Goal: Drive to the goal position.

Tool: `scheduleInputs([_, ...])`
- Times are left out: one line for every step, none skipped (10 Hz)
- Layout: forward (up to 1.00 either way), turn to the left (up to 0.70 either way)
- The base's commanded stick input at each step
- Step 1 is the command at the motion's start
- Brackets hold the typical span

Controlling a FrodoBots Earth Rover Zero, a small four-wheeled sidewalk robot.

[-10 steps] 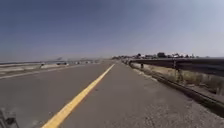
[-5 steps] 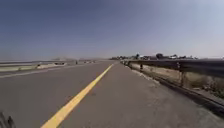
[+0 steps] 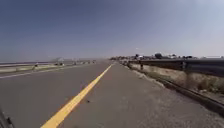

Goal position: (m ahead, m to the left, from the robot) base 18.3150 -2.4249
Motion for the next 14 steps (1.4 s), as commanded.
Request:
scheduleInputs([0.50,0.00])
scheduleInputs([0.50,0.00])
scheduleInputs([0.50,0.00])
scheduleInputs([0.50,0.00])
scheduleInputs([0.50,0.00])
scheduleInputs([0.50,0.00])
scheduleInputs([0.50,0.00])
scheduleInputs([0.50,0.00])
scheduleInputs([0.50,0.00])
scheduleInputs([0.50,0.00])
scheduleInputs([0.50,0.00])
scheduleInputs([0.50,0.00])
scheduleInputs([0.50,0.00])
scheduleInputs([0.50,0.00])
